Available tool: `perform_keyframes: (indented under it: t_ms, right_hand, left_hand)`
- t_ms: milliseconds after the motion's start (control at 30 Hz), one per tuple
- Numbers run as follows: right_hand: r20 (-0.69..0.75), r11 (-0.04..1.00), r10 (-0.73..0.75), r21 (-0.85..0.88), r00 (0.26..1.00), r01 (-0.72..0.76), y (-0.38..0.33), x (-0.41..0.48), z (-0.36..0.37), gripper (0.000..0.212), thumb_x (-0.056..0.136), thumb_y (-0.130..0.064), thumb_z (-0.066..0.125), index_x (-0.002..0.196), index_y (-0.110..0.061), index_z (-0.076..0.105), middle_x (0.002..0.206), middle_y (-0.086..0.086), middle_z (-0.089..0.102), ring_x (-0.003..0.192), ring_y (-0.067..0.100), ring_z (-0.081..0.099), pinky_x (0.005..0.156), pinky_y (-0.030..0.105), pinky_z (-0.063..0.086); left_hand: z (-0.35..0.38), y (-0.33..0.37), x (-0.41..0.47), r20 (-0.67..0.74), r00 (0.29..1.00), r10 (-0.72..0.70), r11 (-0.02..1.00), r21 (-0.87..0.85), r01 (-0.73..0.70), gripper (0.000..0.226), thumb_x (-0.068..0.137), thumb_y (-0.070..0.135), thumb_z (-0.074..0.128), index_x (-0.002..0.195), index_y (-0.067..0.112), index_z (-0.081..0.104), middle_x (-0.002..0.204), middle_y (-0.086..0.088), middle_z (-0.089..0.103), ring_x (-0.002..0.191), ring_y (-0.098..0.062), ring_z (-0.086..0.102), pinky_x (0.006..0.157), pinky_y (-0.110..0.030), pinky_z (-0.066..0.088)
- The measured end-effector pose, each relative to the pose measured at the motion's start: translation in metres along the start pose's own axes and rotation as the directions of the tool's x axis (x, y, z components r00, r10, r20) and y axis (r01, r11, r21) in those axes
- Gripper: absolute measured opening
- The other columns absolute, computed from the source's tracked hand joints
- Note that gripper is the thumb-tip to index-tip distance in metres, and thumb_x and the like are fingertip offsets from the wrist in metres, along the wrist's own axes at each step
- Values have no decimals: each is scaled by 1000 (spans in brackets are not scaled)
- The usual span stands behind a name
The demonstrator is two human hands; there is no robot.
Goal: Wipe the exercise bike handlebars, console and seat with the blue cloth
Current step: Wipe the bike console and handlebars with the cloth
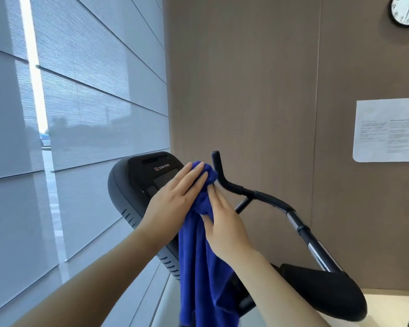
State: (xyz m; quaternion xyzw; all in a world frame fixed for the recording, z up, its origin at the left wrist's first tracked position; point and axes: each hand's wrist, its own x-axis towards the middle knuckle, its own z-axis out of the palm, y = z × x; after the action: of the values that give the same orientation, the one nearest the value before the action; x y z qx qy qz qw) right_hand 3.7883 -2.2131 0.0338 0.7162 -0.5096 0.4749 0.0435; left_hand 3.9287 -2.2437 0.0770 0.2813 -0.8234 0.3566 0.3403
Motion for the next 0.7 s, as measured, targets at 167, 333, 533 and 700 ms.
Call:
perform_keyframes:
  t_ms: [167,333,533,700]
  right_hand:
    - [81,988,-38,-147,996,49,14,-18,-10,64,93,-15,52,148,-18,19,154,-1,26,137,14,30,106,18,22]
    - [274,959,-46,-256,961,119,32,-49,-40,36,90,-18,53,125,-19,46,121,-1,54,113,19,49,97,35,43]
    - [329,947,-25,-295,944,128,44,-80,-82,37,86,-5,51,120,-19,53,119,-3,57,113,19,47,96,35,41]
    - [322,896,-16,-415,947,156,47,-99,-107,56,86,-13,54,139,-19,36,140,-5,43,130,17,33,107,34,25]
  left_hand:
    - [9,25,-10,50,999,-13,999,30,12,73,60,-1,66,131,7,51,139,-10,48,132,-32,39,106,-47,33]
    - [12,65,-25,111,993,31,998,-51,-26,61,47,7,74,107,15,70,113,0,68,113,-22,60,93,-43,49]
    - [7,109,-34,155,987,-42,985,-162,67,65,47,16,73,112,16,67,111,3,68,105,-17,64,86,-32,51]
    - [10,137,-32,269,958,-98,964,-213,159,79,67,65,55,132,22,49,131,7,53,126,-16,45,102,-27,37]
